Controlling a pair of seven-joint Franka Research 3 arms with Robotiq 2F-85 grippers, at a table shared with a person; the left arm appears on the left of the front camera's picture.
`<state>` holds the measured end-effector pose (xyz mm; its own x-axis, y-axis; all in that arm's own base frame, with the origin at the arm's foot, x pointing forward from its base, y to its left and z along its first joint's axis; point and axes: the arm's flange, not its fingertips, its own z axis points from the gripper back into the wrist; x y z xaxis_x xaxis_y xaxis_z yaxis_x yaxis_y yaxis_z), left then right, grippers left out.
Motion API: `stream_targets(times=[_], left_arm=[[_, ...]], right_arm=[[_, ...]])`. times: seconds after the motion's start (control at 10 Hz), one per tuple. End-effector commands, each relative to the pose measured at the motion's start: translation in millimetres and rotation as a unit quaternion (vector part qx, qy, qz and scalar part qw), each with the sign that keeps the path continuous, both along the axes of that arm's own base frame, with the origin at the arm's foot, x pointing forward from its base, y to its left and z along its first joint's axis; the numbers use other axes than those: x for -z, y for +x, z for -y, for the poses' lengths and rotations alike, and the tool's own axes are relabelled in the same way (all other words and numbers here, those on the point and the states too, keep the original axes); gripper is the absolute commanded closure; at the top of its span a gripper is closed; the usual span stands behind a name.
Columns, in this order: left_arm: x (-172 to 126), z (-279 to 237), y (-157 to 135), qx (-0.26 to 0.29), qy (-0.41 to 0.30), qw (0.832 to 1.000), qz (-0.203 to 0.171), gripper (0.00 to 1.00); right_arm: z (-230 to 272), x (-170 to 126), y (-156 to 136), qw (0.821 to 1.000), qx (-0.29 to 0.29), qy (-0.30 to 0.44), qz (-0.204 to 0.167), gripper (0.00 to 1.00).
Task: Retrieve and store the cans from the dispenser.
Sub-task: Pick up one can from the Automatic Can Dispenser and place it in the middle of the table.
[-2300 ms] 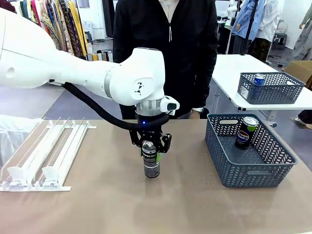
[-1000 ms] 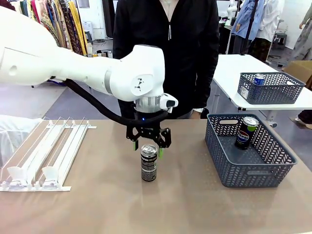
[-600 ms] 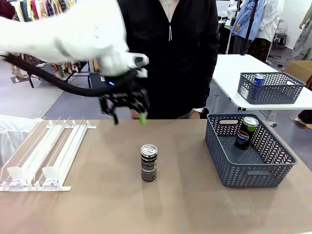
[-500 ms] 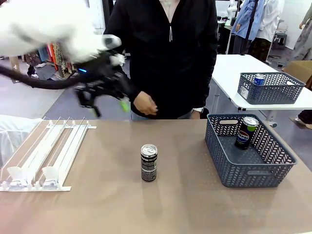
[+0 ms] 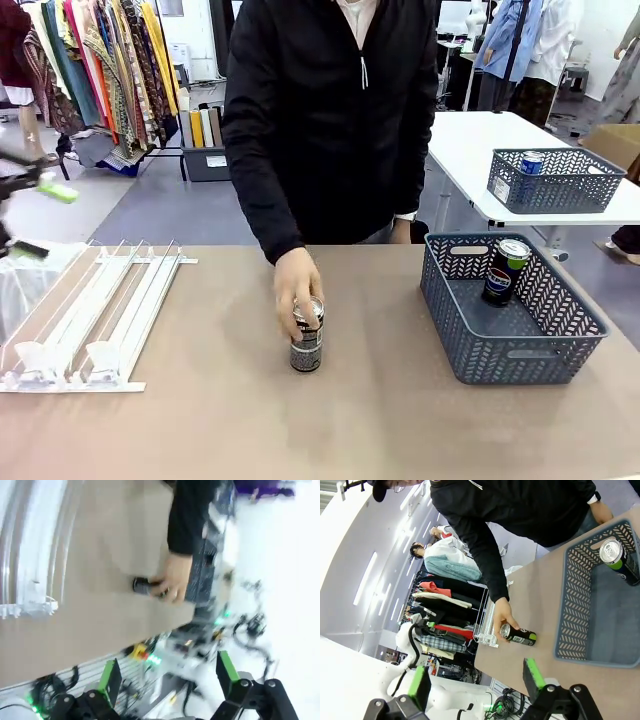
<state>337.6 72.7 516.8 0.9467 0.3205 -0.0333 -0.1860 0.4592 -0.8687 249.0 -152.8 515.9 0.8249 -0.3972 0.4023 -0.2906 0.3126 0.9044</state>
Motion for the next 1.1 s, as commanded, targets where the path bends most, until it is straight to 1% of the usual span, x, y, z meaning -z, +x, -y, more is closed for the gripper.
stream_targets(times=[0.0,0.1,0.2,1.0], left_arm=[[19,-5,-15,-0.109,-0.067,0.988,0.087,0.00],[21,-7,-15,-0.104,-0.069,0.988,0.090,0.00],[16,-25,-13,-0.070,-0.044,0.996,0.019,0.00],[16,-25,-13,-0.070,-0.044,0.996,0.019,0.00]], right_arm=[[-1,-3,3,1.000,0.001,0.007,0.019,0.00],[-1,-3,3,1.000,0.001,0.007,0.019,0.00],[-1,-3,3,1.000,0.001,0.007,0.019,0.00],[-1,-3,3,1.000,0.001,0.007,0.019,0.00]])
